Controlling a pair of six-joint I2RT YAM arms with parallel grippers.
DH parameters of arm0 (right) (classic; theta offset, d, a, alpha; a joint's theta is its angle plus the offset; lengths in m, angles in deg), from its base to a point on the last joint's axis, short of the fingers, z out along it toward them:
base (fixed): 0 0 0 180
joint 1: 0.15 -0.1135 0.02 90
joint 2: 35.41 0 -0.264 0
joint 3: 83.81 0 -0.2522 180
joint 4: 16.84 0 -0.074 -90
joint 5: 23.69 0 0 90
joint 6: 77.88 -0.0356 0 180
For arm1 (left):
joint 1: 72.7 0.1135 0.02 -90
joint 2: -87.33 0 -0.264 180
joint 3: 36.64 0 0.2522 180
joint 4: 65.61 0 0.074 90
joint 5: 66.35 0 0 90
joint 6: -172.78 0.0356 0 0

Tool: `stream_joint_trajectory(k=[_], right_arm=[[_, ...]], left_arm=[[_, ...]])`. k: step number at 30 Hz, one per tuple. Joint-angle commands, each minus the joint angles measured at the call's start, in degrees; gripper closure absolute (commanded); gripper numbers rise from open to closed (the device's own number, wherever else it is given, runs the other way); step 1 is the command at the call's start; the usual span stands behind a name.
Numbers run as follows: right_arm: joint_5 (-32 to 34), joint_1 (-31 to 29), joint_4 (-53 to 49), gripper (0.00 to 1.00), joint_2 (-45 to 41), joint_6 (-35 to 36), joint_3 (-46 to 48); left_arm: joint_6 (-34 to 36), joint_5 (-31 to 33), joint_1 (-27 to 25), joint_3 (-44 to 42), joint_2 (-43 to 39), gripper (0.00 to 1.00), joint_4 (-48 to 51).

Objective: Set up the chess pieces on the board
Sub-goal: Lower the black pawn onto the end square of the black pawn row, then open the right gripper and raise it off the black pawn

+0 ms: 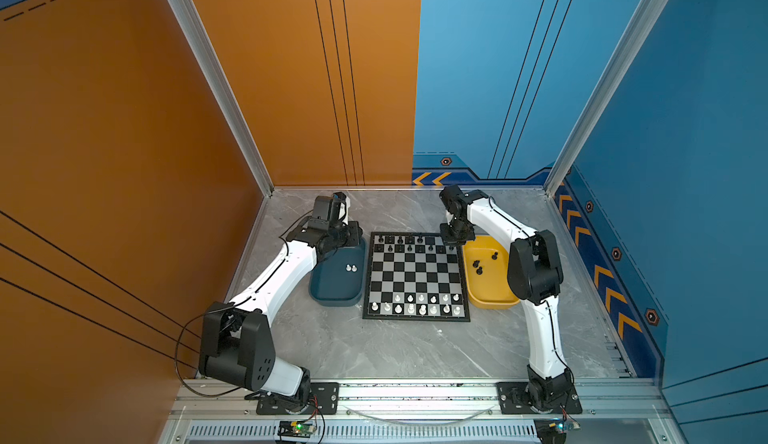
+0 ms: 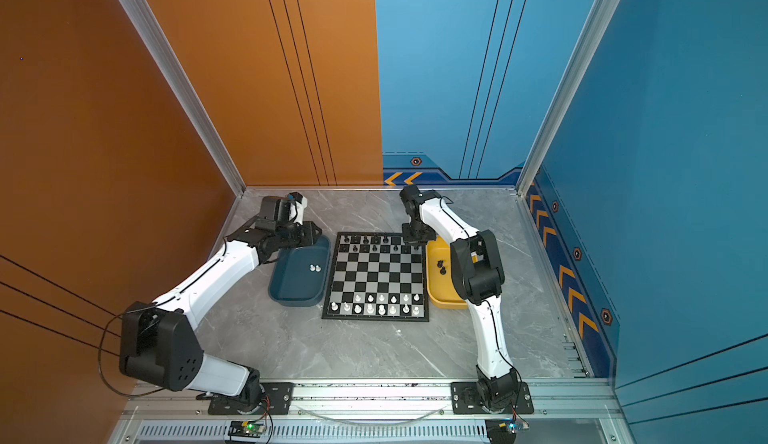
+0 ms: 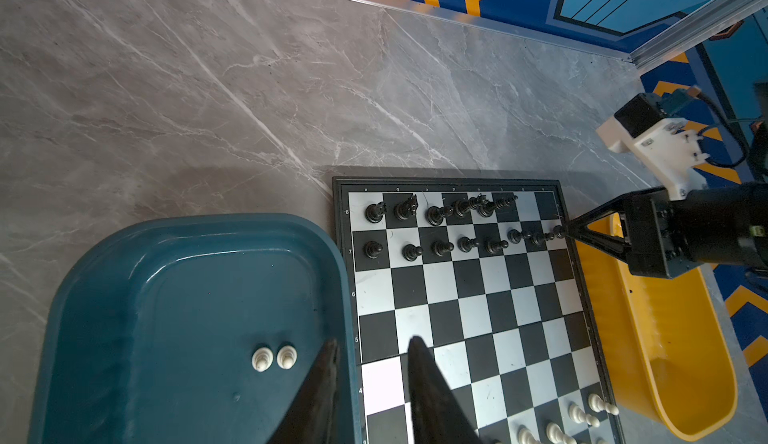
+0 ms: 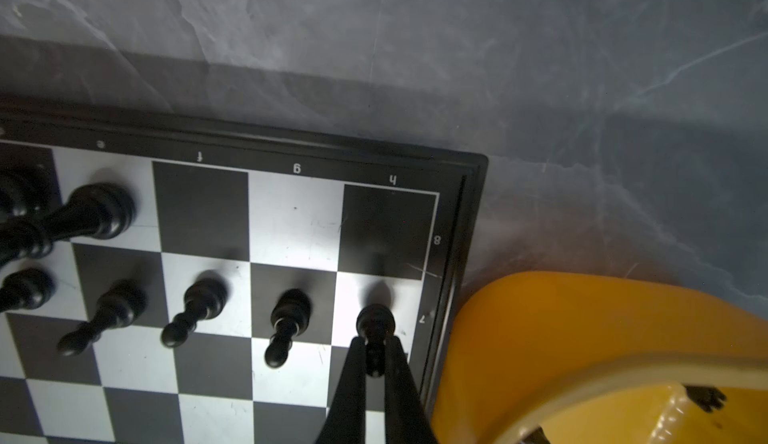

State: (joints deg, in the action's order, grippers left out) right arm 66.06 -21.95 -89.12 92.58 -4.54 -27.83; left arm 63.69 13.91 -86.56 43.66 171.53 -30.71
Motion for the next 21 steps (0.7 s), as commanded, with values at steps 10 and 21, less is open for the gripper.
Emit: stream_joint_trajectory(k=[10,21], right_arm=[[-1.26,0.05,-1.56,0.85,1.08,0.05,-1.12],[-0.63,-0.17,-1.6,0.69,-1.43,-0.21,-1.01]], left_arm=[[0.37,-1.31,0.51,-0.67,-0.53,0.69,0.04],[0.37,-1.43,0.51,-0.64,-0.71,0.69,0.04]])
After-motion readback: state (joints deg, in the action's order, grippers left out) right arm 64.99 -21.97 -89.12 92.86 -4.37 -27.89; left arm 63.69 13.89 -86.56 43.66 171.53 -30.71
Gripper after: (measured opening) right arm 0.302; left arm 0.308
